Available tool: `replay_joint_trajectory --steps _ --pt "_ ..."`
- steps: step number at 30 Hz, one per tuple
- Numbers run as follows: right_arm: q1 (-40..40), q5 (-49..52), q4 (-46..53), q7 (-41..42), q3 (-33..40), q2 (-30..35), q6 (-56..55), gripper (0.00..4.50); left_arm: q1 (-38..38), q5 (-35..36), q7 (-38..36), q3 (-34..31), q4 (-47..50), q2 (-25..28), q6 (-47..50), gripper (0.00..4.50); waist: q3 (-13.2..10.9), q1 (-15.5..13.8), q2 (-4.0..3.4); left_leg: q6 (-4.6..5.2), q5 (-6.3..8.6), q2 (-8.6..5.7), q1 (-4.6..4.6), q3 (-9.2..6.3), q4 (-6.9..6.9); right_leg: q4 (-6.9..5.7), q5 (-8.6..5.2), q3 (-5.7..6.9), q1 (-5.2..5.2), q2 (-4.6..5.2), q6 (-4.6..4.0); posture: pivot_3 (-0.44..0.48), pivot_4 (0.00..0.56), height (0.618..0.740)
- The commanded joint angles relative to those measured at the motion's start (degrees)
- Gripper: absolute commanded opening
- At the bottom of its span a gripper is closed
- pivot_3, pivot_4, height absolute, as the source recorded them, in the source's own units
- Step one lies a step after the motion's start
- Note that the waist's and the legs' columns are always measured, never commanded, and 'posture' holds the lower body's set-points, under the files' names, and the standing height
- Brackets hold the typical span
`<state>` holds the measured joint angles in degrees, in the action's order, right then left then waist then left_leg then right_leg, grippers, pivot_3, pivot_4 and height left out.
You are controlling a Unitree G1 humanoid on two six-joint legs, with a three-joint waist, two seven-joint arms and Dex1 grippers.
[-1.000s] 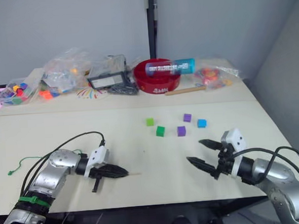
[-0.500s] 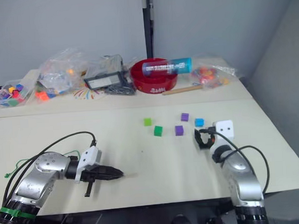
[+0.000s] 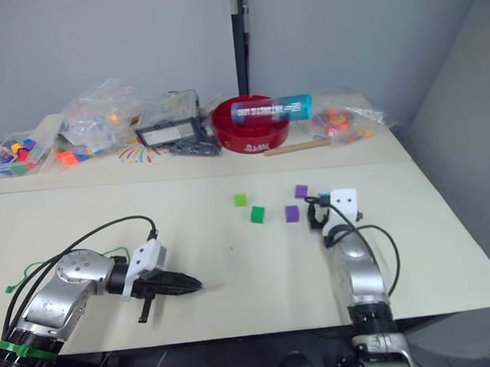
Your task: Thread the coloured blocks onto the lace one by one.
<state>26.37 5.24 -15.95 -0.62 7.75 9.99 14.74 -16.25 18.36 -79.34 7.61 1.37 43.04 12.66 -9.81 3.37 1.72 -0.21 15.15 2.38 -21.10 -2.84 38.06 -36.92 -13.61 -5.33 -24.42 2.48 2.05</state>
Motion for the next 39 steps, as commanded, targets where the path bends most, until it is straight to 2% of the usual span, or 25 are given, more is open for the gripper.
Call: replay_joint_trajectory --steps 1,9,10,16,23,26,31,39 --pt "1.0 0.1 -1.1 -1.1 1.6 -0.2 -2.3 3.95 -0.6 1.0 0.1 -1.1 1.0 0.4 -0.3 0.00 0.0 0.1 0.00 0.00 0.00 0.00 0.00 -0.01 0.00 -0.01 0.00 0.00 0.00 0.00 0.00 0.000 0.150 0.731" --pt "-1.5 1.6 3.0 -0.3 1.7 -1.3 -2.9 1.26 -0.1 0.9 0.4 -1.6 1.1 0.9 -0.3 0.00 0.0 0.6 0.00 0.00 0.00 0.00 0.00 -0.04 -0.02 -0.03 0.00 0.00 0.00 0.00 0.00 0.000 0.150 0.731" --pt "-2.0 1.8 4.1 0.0 1.5 -1.5 -3.0 1.17 -0.1 0.9 0.4 -1.6 1.1 0.9 -0.3 0.00 0.0 0.6 0.00 0.00 0.00 0.00 0.00 -0.04 -0.02 -0.03 0.00 0.00 0.00 0.00 0.00 0.000 0.150 0.731" --pt "-8.1 1.3 15.6 1.3 -0.4 -2.7 -0.4 1.17 -0.5 0.9 0.5 -1.6 0.5 0.8 -0.5 0.00 0.0 0.6 -0.01 0.00 0.00 0.00 -0.01 -0.05 -0.03 -0.04 0.00 0.00 -0.03 0.00 0.00 0.000 0.150 0.731" --pt "-28.4 4.4 54.7 3.2 -10.1 -1.8 20.1 1.17 -1.8 0.8 -0.2 -1.6 -1.8 0.8 -1.2 0.00 0.0 0.2 -0.03 0.00 0.01 0.00 -0.07 -0.12 -0.05 -0.08 -0.03 0.02 -0.08 -0.01 0.01 0.000 0.150 0.731" --pt "-33.6 5.7 64.4 2.7 -16.2 -1.3 29.2 1.17 -2.5 0.6 -0.6 -1.4 -2.6 0.8 -1.3 0.00 0.0 0.6 -0.02 0.00 0.00 0.00 -0.04 -0.07 -0.05 -0.05 -0.05 0.00 -0.06 -0.01 0.00 0.000 0.150 0.731" --pt "-33.8 7.6 64.7 3.4 -17.2 -1.8 35.9 1.17 -2.8 0.6 -1.3 -1.4 -2.8 1.1 -1.3 0.00 0.0 0.5 -0.01 -0.01 -0.01 0.02 0.01 -0.08 -0.05 -0.07 -0.13 0.00 -0.04 -0.06 0.09 0.000 0.150 0.731" --pt "-33.0 7.2 55.1 4.5 -21.9 -2.9 37.1 1.17 -2.2 1.1 -1.9 -2.1 -1.3 2.7 -0.2 0.00 0.0 0.5 0.05 -0.01 -0.01 0.04 -0.05 -0.09 -0.06 0.03 -0.08 0.05 -0.07 -0.06 -0.01 0.000 0.150 0.731"
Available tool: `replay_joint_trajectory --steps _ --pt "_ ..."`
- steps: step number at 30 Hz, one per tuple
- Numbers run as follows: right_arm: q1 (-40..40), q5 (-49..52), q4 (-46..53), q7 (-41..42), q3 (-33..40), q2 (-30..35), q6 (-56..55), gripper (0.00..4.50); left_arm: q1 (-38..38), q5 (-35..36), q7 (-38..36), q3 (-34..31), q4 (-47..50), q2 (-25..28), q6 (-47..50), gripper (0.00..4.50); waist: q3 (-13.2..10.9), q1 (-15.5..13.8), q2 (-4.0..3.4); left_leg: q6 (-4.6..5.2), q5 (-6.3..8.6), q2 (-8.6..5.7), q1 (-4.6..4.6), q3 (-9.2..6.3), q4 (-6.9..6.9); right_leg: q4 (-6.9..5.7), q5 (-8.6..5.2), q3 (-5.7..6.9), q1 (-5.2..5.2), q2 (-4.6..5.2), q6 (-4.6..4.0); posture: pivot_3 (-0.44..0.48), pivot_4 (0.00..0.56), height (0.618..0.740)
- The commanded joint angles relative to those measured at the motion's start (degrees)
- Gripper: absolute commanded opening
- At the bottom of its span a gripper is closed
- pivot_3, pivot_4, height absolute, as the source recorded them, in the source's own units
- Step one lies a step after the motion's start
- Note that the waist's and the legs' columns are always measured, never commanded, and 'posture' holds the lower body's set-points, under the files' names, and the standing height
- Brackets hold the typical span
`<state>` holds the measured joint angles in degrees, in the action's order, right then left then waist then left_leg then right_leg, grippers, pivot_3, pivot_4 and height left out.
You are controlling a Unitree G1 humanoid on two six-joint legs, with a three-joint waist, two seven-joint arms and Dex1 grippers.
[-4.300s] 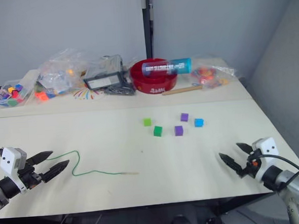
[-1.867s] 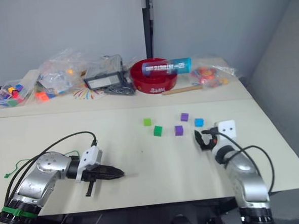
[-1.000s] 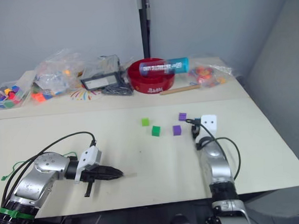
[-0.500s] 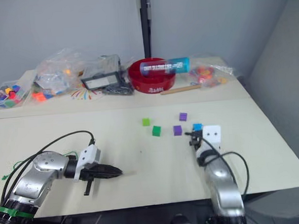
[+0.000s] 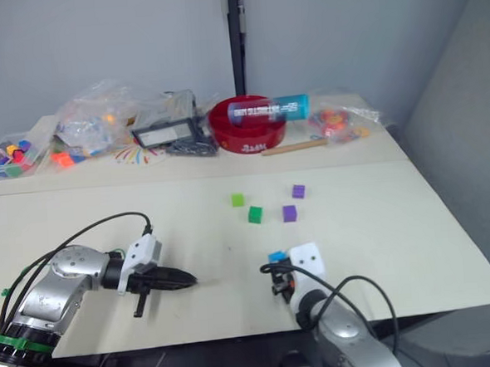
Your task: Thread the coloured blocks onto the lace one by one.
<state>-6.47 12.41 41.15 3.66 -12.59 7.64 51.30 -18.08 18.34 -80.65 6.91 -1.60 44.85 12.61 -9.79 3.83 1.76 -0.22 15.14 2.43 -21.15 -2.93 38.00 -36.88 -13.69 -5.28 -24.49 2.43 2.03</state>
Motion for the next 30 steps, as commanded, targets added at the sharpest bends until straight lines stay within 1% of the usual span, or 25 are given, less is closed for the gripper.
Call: replay_joint_trajectory --steps 1,4,6,7,9,10,11,12,13,16,18,19,21,23,24,25,27,30 --pt "-0.4 0.2 -2.4 0.3 -1.8 -0.6 1.1 1.17 -0.4 1.2 -0.7 -1.4 1.6 1.1 -0.1 0.00 0.0 0.1 0.02 0.00 0.00 0.01 0.01 0.01 0.00 -0.01 0.00 0.00 0.00 0.00 0.00 0.000 0.150 0.731" --pt "-0.8 0.5 -2.3 0.5 -2.0 -0.9 0.7 1.17 -0.5 1.1 -0.9 -1.4 1.3 1.4 -0.2 0.00 0.0 0.2 0.05 0.00 0.00 0.05 0.04 0.01 0.00 -0.04 -0.03 0.01 0.02 -0.04 0.04 0.000 0.150 0.731" --pt "-1.0 0.6 -1.6 0.7 -1.5 -0.9 0.0 2.20 -0.7 1.1 -0.9 -1.3 1.2 1.5 -0.2 0.00 0.0 0.1 0.05 0.00 0.00 0.05 0.05 0.01 0.00 -0.05 -0.05 0.01 0.02 -0.05 0.04 0.000 0.150 0.731" --pt "-1.1 0.7 -1.0 1.0 -1.1 -0.6 -0.4 2.45 -0.7 1.1 -1.0 -1.3 1.2 1.5 -0.2 0.00 0.0 0.1 0.04 0.00 0.00 0.05 0.04 0.00 0.00 -0.04 -0.05 0.02 0.02 -0.05 0.04 0.000 0.150 0.731" --pt "-1.1 1.3 0.5 1.9 0.1 0.0 -1.3 3.17 -0.8 1.1 -1.0 -1.3 1.0 1.4 -0.2 0.00 0.0 0.0 0.05 0.00 0.00 0.05 0.03 0.00 0.00 -0.04 -0.04 0.02 0.01 -0.05 0.03 0.000 0.150 0.731" --pt "-1.0 1.5 1.3 2.5 0.6 0.6 -1.5 3.64 -0.8 1.1 -1.0 -1.3 1.0 1.4 -0.3 0.00 0.0 0.0 0.05 0.00 0.00 0.04 0.01 0.00 0.00 -0.02 -0.04 0.02 0.01 -0.04 0.03 0.000 0.150 0.731" --pt "-0.8 2.0 2.4 3.5 1.3 1.4 -1.5 3.85 -0.8 1.1 -0.9 -1.3 0.9 1.4 -0.3 0.00 0.0 0.0 0.05 0.00 0.00 0.04 0.01 0.00 0.00 -0.02 -0.04 0.02 0.01 -0.04 0.03 0.000 0.150 0.731" --pt "-0.6 2.6 3.4 4.6 2.0 2.3 -1.3 4.20 -0.8 1.1 -0.9 -1.3 0.9 1.3 -0.3 0.00 0.0 0.0 0.05 0.00 0.00 0.04 0.01 0.01 0.00 -0.02 -0.04 0.02 0.01 -0.04 0.03 0.000 0.150 0.731" --pt "-0.2 3.5 4.4 6.6 3.2 4.5 -1.2 4.49 -0.7 1.1 -0.8 -1.4 1.0 1.3 -0.3 0.00 0.0 -0.1 0.05 0.00 0.00 0.04 0.00 0.00 0.00 -0.01 -0.05 0.03 0.01 -0.03 0.03 0.000 0.150 0.731" --pt "1.5 6.1 5.1 13.1 6.5 11.1 -1.5 4.49 -0.4 1.1 -0.6 -1.4 1.2 1.1 -0.3 0.00 0.0 -0.2 0.06 0.00 0.00 0.02 0.00 0.01 0.00 0.01 -0.04 0.02 0.02 -0.01 0.04 0.000 0.150 0.731" --pt "3.5 9.7 3.4 21.6 9.6 17.3 -3.9 4.49 -0.2 1.3 -0.3 -1.6 1.5 1.0 -0.2 0.00 0.0 -0.3 0.06 0.00 0.00 0.02 0.00 0.01 0.00 0.02 -0.04 0.02 0.03 -0.02 0.04 0.000 0.150 0.731" --pt "4.7 11.6 1.9 27.3 11.0 21.0 -6.0 4.49 -0.1 1.3 -0.1 -1.6 1.7 1.0 -0.1 0.00 0.0 -0.2 0.06 0.00 0.00 0.02 0.01 0.01 0.00 0.02 -0.05 0.02 0.04 -0.02 0.04 0.000 0.150 0.731" --pt "6.2 14.1 -0.4 34.4 12.1 25.6 -8.6 4.49 -0.2 1.4 0.0 -1.6 1.7 0.9 -0.1 0.00 0.0 -0.2 0.06 0.00 0.00 0.03 0.02 0.01 0.00 0.03 -0.05 0.03 0.05 -0.04 0.04 0.000 0.150 0.731" --pt "10.1 16.4 -5.5 43.8 12.6 31.0 -11.6 4.49 -0.1 1.4 0.1 -1.7 1.7 0.9 -0.2 0.00 0.0 -0.1 0.07 0.01 0.00 0.03 0.03 0.00 0.00 0.04 -0.05 0.05 0.07 -0.04 0.04 0.000 0.150 0.731" --pt "14.3 17.0 -9.7 50.1 11.7 33.7 -13.4 4.49 0.1 1.4 0.1 -1.8 1.9 1.0 -0.2 0.00 0.0 0.1 0.08 0.01 0.00 0.03 0.03 0.01 0.00 0.05 -0.05 0.04 0.08 -0.04 0.04 0.000 0.150 0.731" --pt "17.3 17.4 -12.7 54.3 10.8 35.4 -14.8 4.49 0.4 1.4 0.2 -1.9 2.3 1.1 -0.2 0.00 0.0 0.2 0.06 0.01 0.00 0.03 0.06 0.03 0.00 0.06 -0.05 0.02 0.11 -0.04 0.04 0.000 0.150 0.731" --pt "23.1 16.2 -19.3 60.4 7.8 36.8 -17.7 4.49 0.6 1.5 0.3 -2.0 3.0 1.2 0.1 0.00 0.0 0.2 0.06 0.01 0.00 0.02 0.06 0.07 0.02 0.09 -0.03 -0.03 0.12 -0.04 0.05 0.000 0.150 0.731" --pt "31.4 7.8 -32.1 70.1 -0.8 37.1 -29.2 4.49 1.5 1.9 0.8 -2.6 5.0 1.5 0.9 0.00 0.0 0.1 0.06 0.02 0.00 0.07 0.10 0.02 0.01 0.09 -0.01 0.05 0.13 -0.09 0.01 0.000 0.150 0.731"
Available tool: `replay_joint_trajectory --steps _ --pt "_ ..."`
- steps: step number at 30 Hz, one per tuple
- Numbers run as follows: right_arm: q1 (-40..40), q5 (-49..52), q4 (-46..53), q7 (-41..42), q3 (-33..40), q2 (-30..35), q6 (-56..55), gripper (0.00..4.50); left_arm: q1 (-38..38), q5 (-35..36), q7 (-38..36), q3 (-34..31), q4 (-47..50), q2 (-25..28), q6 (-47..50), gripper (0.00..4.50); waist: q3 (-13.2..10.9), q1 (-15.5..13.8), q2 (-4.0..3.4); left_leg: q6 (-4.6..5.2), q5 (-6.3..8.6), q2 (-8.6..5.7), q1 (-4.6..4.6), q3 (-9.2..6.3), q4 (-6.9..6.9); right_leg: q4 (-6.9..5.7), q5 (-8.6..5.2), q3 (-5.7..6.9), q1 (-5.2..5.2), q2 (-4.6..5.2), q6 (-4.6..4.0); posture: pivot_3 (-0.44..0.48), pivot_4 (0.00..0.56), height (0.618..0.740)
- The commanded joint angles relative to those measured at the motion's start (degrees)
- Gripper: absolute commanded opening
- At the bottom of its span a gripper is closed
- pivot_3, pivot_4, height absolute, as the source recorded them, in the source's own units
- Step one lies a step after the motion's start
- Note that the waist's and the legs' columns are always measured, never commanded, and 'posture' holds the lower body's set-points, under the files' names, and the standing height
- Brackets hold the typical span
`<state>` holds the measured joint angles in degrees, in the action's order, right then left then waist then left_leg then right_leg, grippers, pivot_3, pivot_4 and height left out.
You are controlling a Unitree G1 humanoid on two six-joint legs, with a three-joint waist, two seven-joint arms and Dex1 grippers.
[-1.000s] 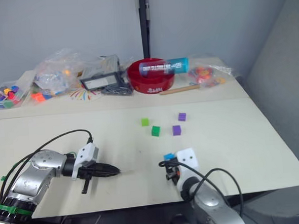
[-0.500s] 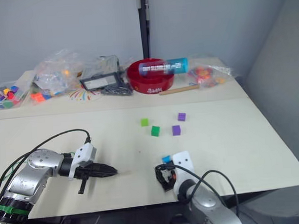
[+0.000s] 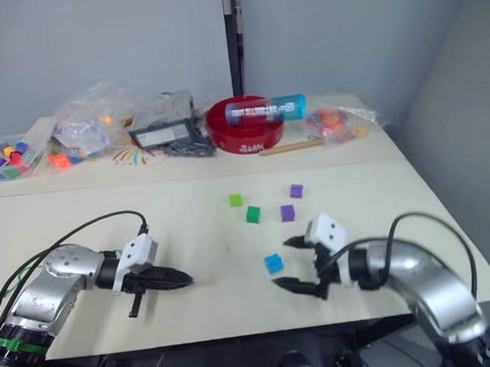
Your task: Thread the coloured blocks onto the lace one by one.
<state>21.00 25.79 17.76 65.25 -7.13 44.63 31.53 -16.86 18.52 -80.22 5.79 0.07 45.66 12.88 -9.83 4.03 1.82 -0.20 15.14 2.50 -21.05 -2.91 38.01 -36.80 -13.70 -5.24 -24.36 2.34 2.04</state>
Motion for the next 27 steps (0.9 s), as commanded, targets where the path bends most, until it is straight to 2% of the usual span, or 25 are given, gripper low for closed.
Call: replay_joint_trajectory --steps 1,7,12,15,16,17,19,22,27 --pt "6.2 -8.6 -13.9 10.8 -8.7 -0.7 -14.6 4.49 0.6 2.0 0.7 -1.7 4.2 0.9 1.1 0.00 0.0 -0.1 0.00 0.00 0.00 -0.01 -0.06 -0.03 0.00 0.02 0.02 0.01 -0.02 0.00 -0.03 0.000 0.150 0.731" --pt "14.5 -16.1 -34.0 18.3 -13.7 -5.7 -34.2 4.49 3.1 3.3 2.3 -2.7 8.4 1.8 3.2 0.00 0.0 -0.6 -0.02 0.01 0.01 -0.05 -0.12 0.01 0.01 0.05 0.02 0.01 -0.06 0.12 -0.02 0.000 0.150 0.731" --pt "18.0 -17.4 -43.0 20.8 -13.6 -9.3 -40.5 4.49 5.1 4.0 3.4 -3.6 10.9 2.4 4.5 0.00 0.0 -0.6 -0.02 0.01 0.01 -0.04 -0.06 0.01 0.01 -0.04 0.04 0.02 -0.06 0.13 -0.06 0.000 0.150 0.731" --pt "18.4 -17.4 -44.8 21.5 -13.1 -10.5 -41.5 3.73 5.7 4.2 3.8 -4.0 11.6 2.6 5.0 0.00 0.0 -0.6 -0.03 0.01 0.01 -0.05 -0.05 0.00 0.01 -0.08 0.04 0.03 -0.06 0.13 -0.06 0.000 0.150 0.731" --pt "18.4 -17.4 -45.0 21.7 -12.9 -10.7 -41.6 3.25 5.8 4.3 3.9 -4.1 11.8 2.7 5.1 0.00 0.0 -0.6 -0.03 0.01 0.01 -0.04 -0.05 0.00 0.01 -0.09 0.04 0.03 -0.06 0.13 -0.07 0.000 0.150 0.731" --pt "18.4 -17.4 -45.2 21.6 -12.7 -11.0 -41.6 3.03 5.9 4.4 4.0 -4.1 11.9 2.8 5.1 0.00 0.0 -0.6 -0.03 0.01 0.01 -0.05 -0.05 0.00 0.01 -0.09 0.04 0.03 -0.06 0.13 -0.07 0.000 0.150 0.731" --pt "18.1 -17.0 -44.8 21.6 -12.3 -11.2 -40.8 2.24 6.0 4.6 4.2 -4.2 12.2 2.9 5.3 0.00 0.0 -0.6 -0.04 0.01 0.01 -0.04 -0.03 0.00 0.01 -0.11 0.05 0.04 -0.06 0.13 -0.07 0.000 0.150 0.731" --pt "16.9 -16.1 -42.8 20.8 -11.6 -11.5 -38.1 1.37 5.5 4.7 4.6 -3.7 12.4 2.8 5.5 0.00 0.0 -0.6 -0.04 0.01 0.01 -0.04 -0.01 0.00 0.01 -0.16 0.05 0.04 -0.06 0.13 -0.07 0.000 0.150 0.731" --pt "11.7 -15.2 -29.8 13.0 -10.2 -12.6 -25.3 1.36 4.2 3.8 5.3 -1.7 11.5 1.3 4.5 0.00 0.0 -0.7 -0.04 0.01 0.01 -0.05 -0.02 -0.04 0.01 -0.23 0.05 0.05 -0.06 0.13 -0.08 0.000 0.150 0.731"
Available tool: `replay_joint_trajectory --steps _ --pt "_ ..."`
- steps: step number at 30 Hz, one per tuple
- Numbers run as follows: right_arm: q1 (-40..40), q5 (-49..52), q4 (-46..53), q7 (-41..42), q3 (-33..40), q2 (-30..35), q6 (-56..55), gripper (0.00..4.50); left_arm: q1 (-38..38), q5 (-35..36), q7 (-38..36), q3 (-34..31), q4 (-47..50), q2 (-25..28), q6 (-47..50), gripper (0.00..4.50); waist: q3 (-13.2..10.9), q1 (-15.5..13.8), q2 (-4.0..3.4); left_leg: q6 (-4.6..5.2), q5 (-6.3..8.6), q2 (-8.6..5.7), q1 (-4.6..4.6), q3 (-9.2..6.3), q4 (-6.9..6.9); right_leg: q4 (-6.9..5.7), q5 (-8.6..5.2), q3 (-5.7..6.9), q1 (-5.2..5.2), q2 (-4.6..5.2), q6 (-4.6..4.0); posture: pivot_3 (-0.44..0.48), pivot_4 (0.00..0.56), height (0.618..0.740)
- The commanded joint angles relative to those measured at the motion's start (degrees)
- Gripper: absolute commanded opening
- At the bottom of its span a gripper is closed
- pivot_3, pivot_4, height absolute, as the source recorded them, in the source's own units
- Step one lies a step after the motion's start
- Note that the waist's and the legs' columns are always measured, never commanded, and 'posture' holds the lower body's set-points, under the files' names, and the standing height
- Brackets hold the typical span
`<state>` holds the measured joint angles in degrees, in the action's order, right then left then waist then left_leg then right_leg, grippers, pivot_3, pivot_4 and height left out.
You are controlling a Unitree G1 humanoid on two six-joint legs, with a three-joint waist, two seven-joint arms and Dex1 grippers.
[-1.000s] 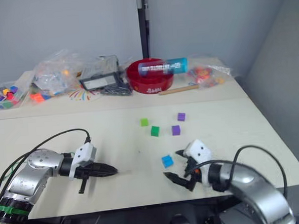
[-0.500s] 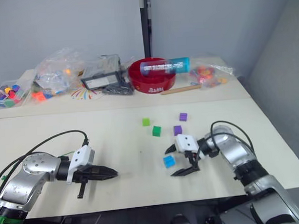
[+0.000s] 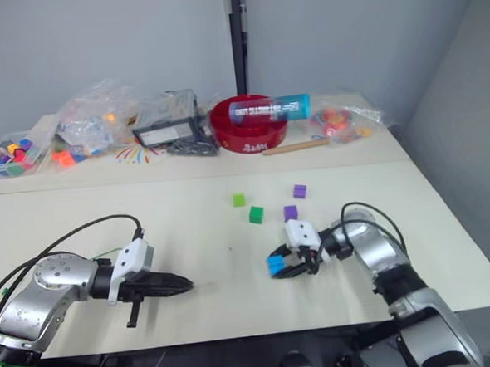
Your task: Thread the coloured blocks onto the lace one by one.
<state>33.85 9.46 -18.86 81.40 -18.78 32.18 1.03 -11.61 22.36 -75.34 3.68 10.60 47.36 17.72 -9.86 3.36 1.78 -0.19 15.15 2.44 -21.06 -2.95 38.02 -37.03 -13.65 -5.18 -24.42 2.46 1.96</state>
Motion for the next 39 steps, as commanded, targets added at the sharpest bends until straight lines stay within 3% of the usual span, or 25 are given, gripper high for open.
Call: replay_joint_trajectory --steps 1,6,20,39 --pt "-2.3 0.7 9.9 -4.9 1.1 -0.3 8.2 1.36 -1.4 -0.1 0.6 0.8 0.8 -0.7 -0.3 0.00 0.0 0.0 0.00 0.00 0.00 0.00 0.00 0.00 0.00 0.00 0.00 0.00 0.00 0.00 0.00 0.000 0.150 0.731" --pt "-6.2 -0.3 20.2 -11.3 -1.0 -2.0 17.8 1.36 -3.0 -1.5 0.7 3.1 -0.5 -2.1 -1.5 0.00 0.0 -0.2 -0.01 0.00 0.00 -0.01 0.00 0.00 0.01 0.01 0.00 0.00 0.00 -0.01 0.00 0.000 0.150 0.731" --pt "-7.9 -1.5 24.3 -12.5 -4.4 -0.7 21.4 1.36 -5.6 -7.4 3.6 7.1 -3.6 -5.6 -5.6 0.00 0.0 -0.8 0.00 -0.01 0.00 -0.02 -0.01 0.00 0.05 0.03 -0.01 0.00 0.01 -0.02 0.01 0.000 0.150 0.731" --pt "-6.5 -3.2 24.3 -15.5 -5.7 -2.0 24.3 1.36 -6.5 -8.1 5.1 8.6 -0.8 -7.1 -3.7 0.00 0.0 -0.6 0.00 0.00 0.00 -0.02 0.00 0.00 0.07 0.01 -0.01 0.01 0.02 -0.03 0.01 0.000 0.150 0.731"
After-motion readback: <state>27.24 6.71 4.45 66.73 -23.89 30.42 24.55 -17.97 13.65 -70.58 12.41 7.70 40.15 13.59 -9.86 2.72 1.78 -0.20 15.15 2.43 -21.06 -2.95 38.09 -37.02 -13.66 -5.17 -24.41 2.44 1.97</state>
